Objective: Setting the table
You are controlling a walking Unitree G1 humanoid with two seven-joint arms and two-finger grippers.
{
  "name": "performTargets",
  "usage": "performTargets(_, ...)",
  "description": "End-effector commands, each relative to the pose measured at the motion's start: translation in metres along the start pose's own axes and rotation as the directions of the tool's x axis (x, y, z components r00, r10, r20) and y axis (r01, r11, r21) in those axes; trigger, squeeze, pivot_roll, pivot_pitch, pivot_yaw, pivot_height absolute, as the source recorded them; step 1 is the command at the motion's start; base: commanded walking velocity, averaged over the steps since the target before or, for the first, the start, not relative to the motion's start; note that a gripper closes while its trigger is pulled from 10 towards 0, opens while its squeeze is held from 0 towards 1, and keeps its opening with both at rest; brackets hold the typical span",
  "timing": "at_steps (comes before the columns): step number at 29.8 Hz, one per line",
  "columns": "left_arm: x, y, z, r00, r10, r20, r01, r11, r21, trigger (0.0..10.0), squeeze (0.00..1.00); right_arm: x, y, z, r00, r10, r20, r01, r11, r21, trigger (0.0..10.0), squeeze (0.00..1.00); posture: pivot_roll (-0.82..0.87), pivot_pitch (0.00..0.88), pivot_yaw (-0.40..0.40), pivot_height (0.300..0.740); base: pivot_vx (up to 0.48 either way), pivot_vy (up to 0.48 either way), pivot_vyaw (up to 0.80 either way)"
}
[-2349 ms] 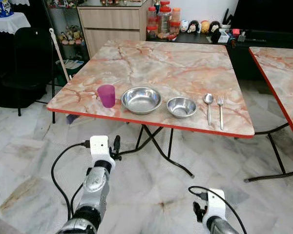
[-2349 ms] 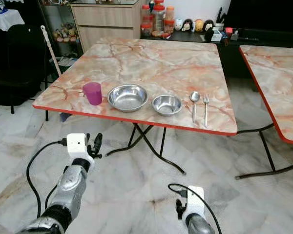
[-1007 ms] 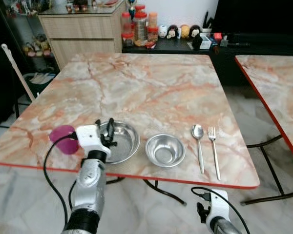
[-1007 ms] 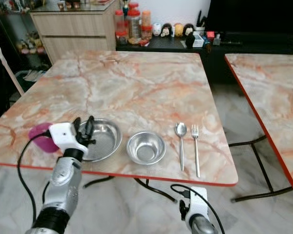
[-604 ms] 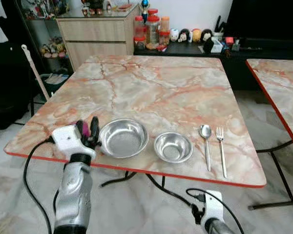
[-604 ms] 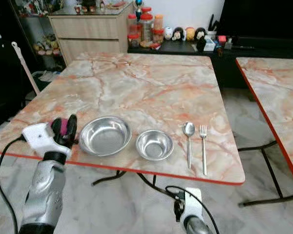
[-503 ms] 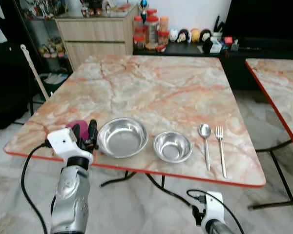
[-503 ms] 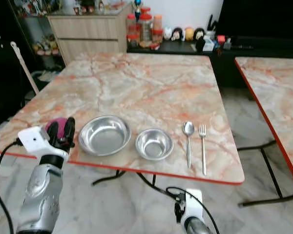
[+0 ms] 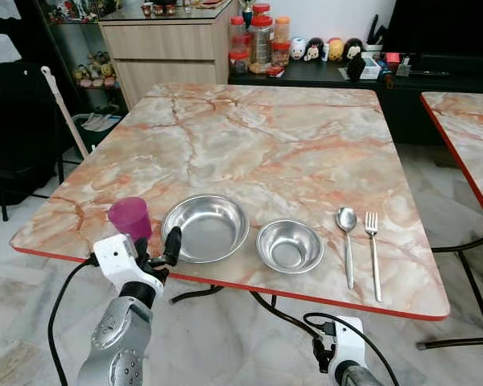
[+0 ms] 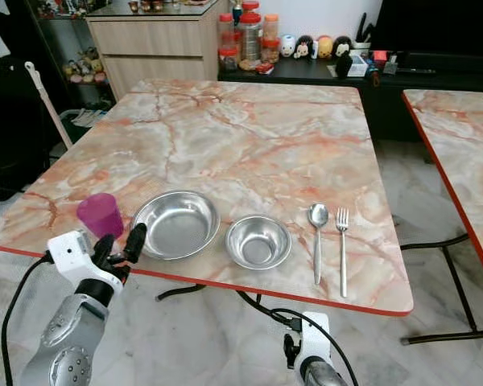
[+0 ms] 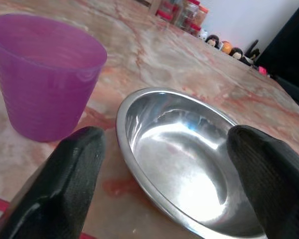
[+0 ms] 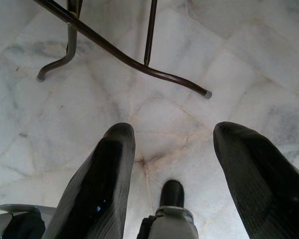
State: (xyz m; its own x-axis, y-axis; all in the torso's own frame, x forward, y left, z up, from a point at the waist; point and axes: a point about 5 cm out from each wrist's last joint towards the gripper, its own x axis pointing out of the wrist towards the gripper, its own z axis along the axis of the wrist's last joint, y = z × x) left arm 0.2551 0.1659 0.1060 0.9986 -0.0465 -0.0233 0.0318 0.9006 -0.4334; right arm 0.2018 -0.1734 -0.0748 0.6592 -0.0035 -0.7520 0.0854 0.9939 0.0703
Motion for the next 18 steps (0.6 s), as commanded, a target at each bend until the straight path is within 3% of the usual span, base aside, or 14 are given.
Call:
performTargets(1,0.002,-0.004,0.005,1.0,-0.016,0.003,0.016,1.0,-0.005,10.0,0.0,0.0,0.002,0.0,1.0,0.001,-0.007,-0.001,1.0,0.002,10.0,0.0,0.1,0.0,0.048,0.719,0.0,0.0,0.0)
performTargets(5,0.009,0.0,0.0,0.998,0.044,-0.048,-0.046,0.998,-0.047,10.0,0.0,0.0,0.002,-0.002,1.0,-0.001,-0.01,0.001,1.0,0.004,10.0,0.0,0.09,0.0,0.06,0.719,0.0,0.0,0.0)
performTargets(18,0.024,0.01,-0.013,0.974,0.16,-0.161,-0.17,0.984,-0.05,10.0,0.0,0.0,0.001,-0.003,1.0,-0.011,-0.006,0.012,1.0,0.02,10.0,0.0,0.07,0.0,0.074,0.719,0.0,0.0,0.0)
